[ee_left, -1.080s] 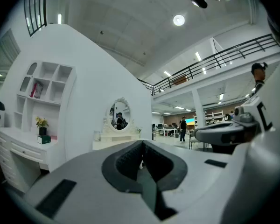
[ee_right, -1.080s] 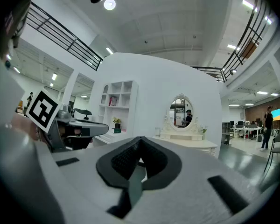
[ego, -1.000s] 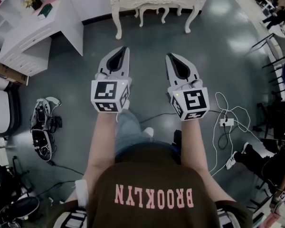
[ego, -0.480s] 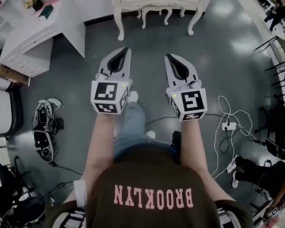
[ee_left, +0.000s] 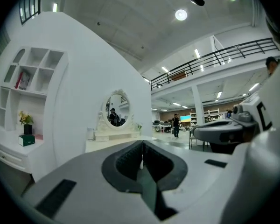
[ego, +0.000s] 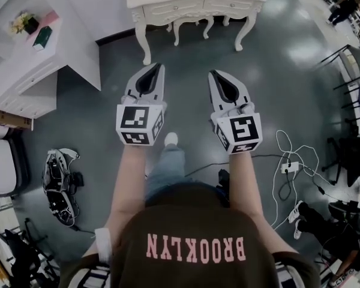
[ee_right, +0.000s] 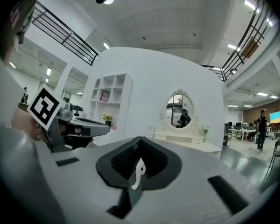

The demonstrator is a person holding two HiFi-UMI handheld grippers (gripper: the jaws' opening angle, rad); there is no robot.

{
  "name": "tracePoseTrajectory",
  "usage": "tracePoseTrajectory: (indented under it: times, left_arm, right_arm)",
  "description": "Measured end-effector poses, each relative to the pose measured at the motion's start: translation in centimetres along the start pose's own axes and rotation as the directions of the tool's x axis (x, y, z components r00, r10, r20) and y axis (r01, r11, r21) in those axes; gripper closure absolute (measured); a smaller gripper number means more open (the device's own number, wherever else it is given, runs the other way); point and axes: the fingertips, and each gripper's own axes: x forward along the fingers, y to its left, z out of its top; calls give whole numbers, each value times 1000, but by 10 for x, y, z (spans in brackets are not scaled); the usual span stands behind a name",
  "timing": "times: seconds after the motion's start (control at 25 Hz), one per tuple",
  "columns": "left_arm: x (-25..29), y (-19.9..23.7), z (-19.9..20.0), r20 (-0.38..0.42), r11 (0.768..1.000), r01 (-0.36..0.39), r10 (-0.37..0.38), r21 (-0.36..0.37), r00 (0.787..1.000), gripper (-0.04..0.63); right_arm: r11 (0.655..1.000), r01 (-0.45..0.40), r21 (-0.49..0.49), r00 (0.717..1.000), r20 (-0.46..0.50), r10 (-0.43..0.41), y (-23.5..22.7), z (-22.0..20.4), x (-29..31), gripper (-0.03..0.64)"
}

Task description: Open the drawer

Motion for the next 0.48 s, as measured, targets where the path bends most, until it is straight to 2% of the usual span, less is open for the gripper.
tracePoseTrajectory:
  times: [0.24, 0.48]
  left_arm:
    - [80, 69, -3, -23, 1000, -2, 2, -9, 1000, 591]
    - [131, 120, -12, -52, 1000, 7, -8, -25, 999, 591]
  right_arm:
    - [1000, -8, 3, 1000, -27, 8, -21, -5, 102, 620]
    - [1000, 18, 4, 998, -66, -17, -35, -11, 177, 620]
